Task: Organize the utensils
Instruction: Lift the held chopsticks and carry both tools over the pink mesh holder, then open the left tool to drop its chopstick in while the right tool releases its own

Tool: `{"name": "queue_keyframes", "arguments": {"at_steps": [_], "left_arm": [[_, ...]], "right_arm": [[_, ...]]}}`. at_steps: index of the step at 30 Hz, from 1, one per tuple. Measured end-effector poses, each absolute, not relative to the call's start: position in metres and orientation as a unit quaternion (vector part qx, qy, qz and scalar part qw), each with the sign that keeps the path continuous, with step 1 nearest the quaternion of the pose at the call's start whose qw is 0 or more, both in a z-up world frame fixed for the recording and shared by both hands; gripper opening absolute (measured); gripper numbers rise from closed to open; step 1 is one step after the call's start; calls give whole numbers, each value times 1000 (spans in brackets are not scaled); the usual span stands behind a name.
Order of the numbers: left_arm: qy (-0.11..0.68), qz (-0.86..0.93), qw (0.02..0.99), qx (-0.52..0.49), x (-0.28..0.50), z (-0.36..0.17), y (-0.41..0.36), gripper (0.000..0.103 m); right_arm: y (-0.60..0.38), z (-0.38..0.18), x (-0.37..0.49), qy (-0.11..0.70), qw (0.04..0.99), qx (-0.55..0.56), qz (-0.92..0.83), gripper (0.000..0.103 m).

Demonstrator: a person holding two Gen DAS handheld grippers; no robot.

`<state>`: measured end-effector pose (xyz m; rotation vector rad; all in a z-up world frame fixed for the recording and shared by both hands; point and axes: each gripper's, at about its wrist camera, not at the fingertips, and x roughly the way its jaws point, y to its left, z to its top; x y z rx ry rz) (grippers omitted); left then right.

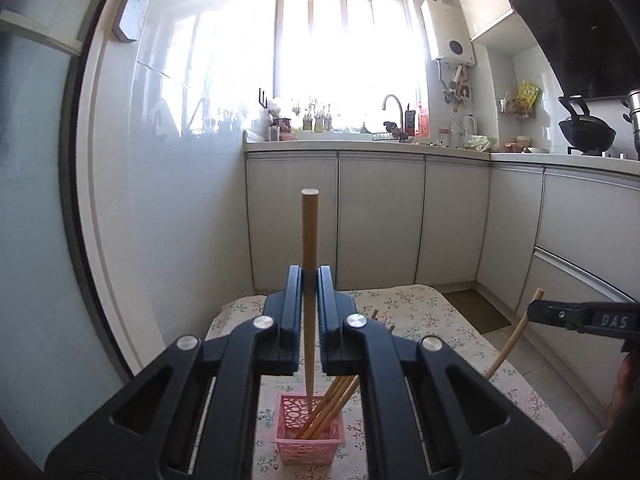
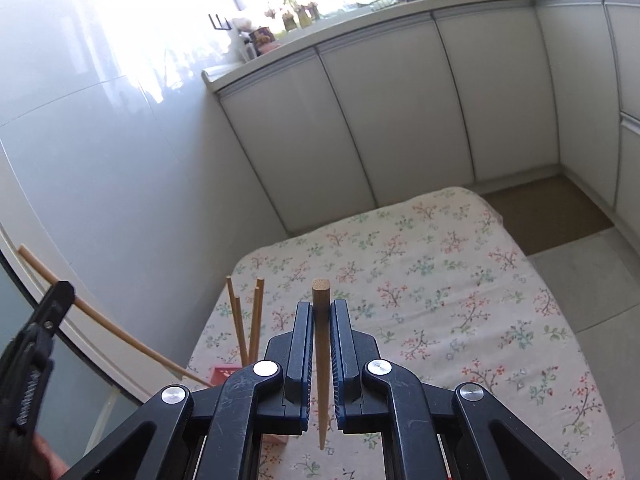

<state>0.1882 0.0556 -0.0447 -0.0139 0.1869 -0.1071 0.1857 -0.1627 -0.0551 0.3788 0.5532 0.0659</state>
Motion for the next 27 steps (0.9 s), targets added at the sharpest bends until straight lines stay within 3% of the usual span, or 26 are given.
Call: {"name": "queue_keyframes", "arguments": {"at_steps": [13,14,16,18,27], "left_arm": [[191,-70,979,12,238,-92,48,8],[199,-74,977,6,240,-93,49,11],[208,-74,975,-3,239,-93,49,28],[208,-72,975,-16,234,-89,54,54],[230,-29,971,-55,220,-75,83,70]], "right_arm": [[-158,-56,187,273,942,188,43,7],[-157,-55,187,271,943,189,45,7],[-155,-52,187,266,944,190,49,7],[-152,-47,187,258,946,190,54,7],[-132,-20,192,222,951,199,83,7]]}}
